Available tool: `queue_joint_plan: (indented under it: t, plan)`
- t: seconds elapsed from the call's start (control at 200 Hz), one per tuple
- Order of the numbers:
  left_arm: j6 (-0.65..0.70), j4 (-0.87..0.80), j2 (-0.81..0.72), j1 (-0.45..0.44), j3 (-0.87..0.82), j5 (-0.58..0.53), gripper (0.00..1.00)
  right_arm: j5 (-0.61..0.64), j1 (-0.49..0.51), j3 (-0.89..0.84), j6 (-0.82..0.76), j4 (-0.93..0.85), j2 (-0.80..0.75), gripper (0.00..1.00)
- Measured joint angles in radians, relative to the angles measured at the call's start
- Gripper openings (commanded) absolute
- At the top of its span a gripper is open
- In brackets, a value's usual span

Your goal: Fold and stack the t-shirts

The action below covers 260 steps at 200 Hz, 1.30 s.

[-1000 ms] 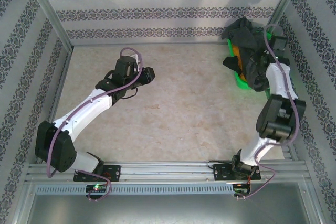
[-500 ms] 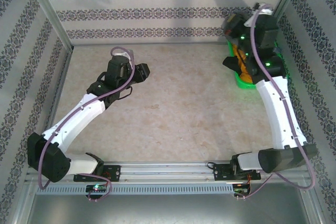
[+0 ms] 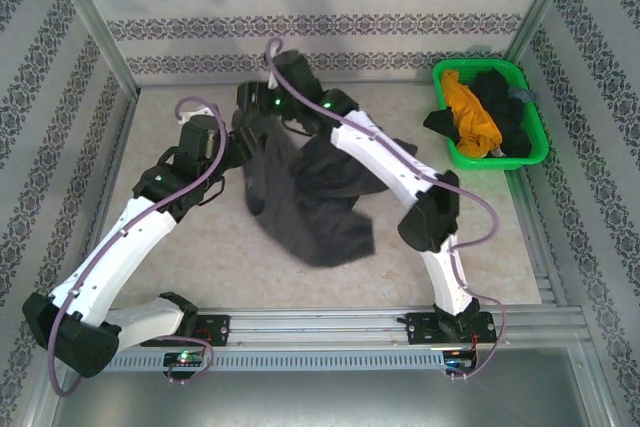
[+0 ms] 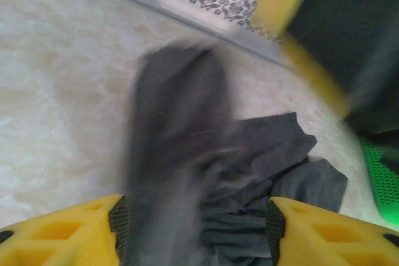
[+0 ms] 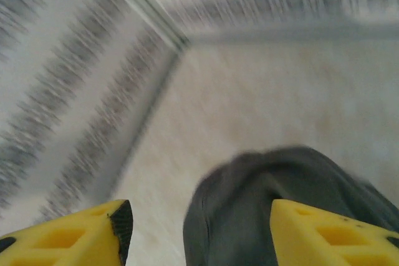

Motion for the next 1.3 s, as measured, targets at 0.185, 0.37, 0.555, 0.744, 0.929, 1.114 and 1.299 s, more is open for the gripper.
queue_joint_plan:
  t: [0.185, 0.37, 0.555, 0.744, 0.929, 1.114, 1.299]
  plan:
    - [-0.047, -0.124, -0.029, 0.031, -0.055, 0.013, 0.72, -0.041, -0.079, -0.367, 0.008, 0.001, -0.156, 0.63]
    - [-0.123, -0.205, 0.016, 0.035, -0.182, 0.106, 0.74, -0.029, -0.273, -0.785, 0.026, 0.047, -0.493, 0.63]
    - [-0.225, -0.212, 0.089, 0.015, -0.352, 0.237, 0.75, -0.010, -0.430, -1.063, 0.026, 0.063, -0.646, 0.65]
    - [-0.344, -0.146, 0.091, -0.021, -0.492, 0.328, 0.76, -0.010, -0.505, -1.158, 0.022, 0.042, -0.642, 0.65]
    - [-0.485, -0.070, 0.106, -0.089, -0.545, 0.389, 0.77, -0.018, -0.518, -1.158, 0.022, 0.042, -0.619, 0.65]
    - [-0.630, 0.057, 0.182, -0.204, -0.546, 0.426, 0.68, -0.021, -0.571, -1.158, 0.011, 0.042, -0.565, 0.67]
    - [-0.726, 0.180, 0.271, -0.237, -0.539, 0.437, 0.20, -0.021, -0.606, -1.143, -0.004, 0.043, -0.515, 0.70]
